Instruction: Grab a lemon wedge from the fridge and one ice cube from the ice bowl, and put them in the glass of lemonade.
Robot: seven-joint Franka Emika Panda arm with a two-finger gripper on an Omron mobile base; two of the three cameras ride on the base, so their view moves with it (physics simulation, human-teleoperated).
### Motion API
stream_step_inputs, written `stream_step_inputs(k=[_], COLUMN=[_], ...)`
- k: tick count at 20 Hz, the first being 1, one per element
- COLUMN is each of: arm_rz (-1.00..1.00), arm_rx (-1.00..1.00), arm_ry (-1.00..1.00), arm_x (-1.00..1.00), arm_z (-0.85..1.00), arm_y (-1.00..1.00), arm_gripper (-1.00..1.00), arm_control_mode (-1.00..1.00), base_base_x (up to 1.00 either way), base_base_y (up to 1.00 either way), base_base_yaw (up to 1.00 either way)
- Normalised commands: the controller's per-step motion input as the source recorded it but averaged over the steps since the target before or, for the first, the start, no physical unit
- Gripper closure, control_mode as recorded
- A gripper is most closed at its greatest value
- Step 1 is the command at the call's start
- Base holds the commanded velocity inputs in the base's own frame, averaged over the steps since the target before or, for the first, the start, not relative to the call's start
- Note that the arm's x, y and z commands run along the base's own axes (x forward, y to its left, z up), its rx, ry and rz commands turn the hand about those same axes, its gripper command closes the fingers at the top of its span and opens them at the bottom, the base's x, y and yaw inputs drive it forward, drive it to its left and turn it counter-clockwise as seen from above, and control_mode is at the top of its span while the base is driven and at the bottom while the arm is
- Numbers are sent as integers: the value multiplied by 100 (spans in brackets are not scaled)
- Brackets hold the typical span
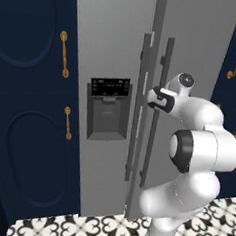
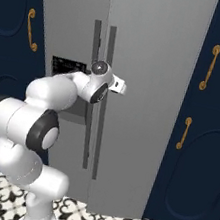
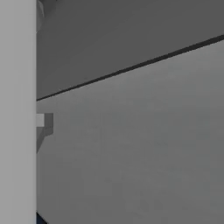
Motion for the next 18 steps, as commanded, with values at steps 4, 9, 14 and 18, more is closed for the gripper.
stream_step_inputs(k=[4,9,14,18], arm_rz=[-10,-15,-25,-29], arm_rx=[10,11,9,8], arm_ry=[0,0,0,0], arm_x=[-58,-62,-48,-36], arm_z=[10,13,5,0], arm_y=[-95,-100,-100,-100], arm_gripper=[100,100,100,100], arm_control_mode=[-100,-100,-100,-100], base_base_x=[0,0,0,0], base_base_y=[0,0,0,0], base_base_yaw=[0,0,0,0])
